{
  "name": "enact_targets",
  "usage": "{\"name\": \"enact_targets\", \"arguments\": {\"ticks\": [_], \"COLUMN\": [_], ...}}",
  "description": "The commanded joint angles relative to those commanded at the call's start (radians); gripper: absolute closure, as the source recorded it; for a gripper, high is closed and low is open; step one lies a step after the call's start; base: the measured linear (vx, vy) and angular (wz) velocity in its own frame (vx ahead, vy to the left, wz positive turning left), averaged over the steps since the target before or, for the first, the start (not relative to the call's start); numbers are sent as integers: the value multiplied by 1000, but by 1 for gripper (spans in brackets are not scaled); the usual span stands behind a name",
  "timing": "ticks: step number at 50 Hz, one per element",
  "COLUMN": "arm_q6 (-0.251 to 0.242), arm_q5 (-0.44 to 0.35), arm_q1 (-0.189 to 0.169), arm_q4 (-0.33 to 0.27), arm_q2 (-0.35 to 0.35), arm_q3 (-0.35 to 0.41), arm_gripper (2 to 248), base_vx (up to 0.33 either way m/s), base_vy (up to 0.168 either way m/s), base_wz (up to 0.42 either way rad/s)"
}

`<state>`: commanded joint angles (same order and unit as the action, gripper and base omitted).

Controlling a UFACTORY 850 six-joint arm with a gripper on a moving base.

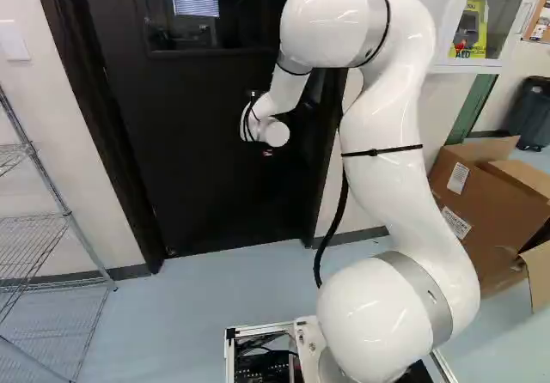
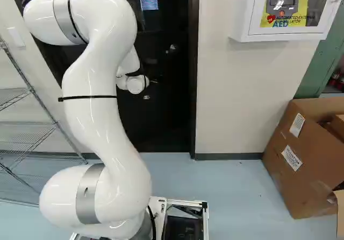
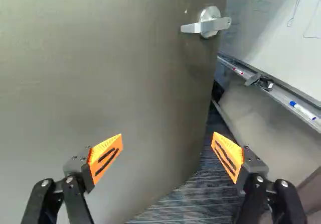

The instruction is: Open the door and move inside

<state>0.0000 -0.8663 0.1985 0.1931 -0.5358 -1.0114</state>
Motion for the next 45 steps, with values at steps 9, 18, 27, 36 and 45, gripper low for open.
{"name": "enact_targets", "arguments": {"ticks": [9,18,27,36,45], "arm_q6": [0,0,0,0,0], "arm_q5": [0,0,0,0,0], "arm_q1": [-5,-8,-11,-11,-11], "arm_q4": [26,51,76,97,115], "arm_q2": [42,84,126,168,209], "arm_q3": [56,110,163,215,265], "arm_gripper": [3,3,3,3,3], "base_vx": [0,0,0,0,0], "base_vy": [0,0,0,0,0], "base_wz": [0,0,0,0,0]}}
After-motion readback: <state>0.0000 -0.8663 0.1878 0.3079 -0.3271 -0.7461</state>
